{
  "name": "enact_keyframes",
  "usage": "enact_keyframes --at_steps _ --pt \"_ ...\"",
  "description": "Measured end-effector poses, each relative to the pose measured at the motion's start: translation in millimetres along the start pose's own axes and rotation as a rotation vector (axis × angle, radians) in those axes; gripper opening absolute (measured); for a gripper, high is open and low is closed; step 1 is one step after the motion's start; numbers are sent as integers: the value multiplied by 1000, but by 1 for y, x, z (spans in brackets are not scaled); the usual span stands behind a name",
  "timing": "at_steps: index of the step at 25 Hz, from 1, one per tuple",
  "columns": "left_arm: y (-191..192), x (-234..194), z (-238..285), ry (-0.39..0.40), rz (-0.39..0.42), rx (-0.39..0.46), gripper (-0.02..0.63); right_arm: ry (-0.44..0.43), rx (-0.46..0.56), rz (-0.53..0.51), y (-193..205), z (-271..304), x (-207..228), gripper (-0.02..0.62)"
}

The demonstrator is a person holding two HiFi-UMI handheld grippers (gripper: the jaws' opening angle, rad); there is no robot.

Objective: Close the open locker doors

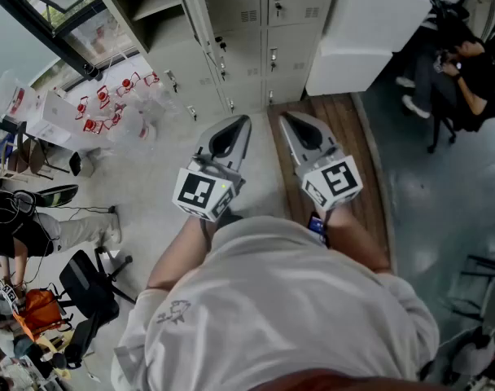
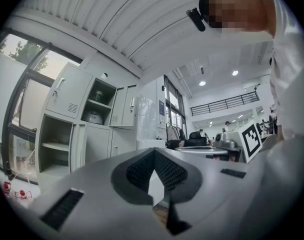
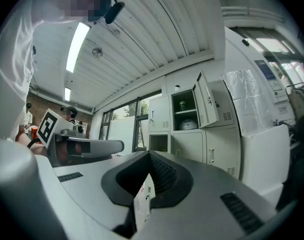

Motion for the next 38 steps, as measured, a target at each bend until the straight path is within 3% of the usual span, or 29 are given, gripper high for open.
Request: enact_keyframes --at_steps 11,18,23,38 --pt "0 -3 1 0 -17 8 -5 18 1 -18 4 0 6 -3" --pt "-1 -16 -4 -20 -23 14 -5 -3 -13 25 7 9 -3 -3" --pt "-4 -24 -9 -33 -18 38 -5 3 45 48 0 11 -1 -3" --pt "-29 -93 -28 -41 -28 39 -5 -34 29 13 -1 89 -25 -3"
Point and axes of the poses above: the fingertips, and each gripper's own axes: z forward along the fingers, x to its right, y out of its underside, the point moved 1 cm from there along -z, backward along the fingers, and after that the axes turned 15 degrees about -z, right-handed, at the moved point
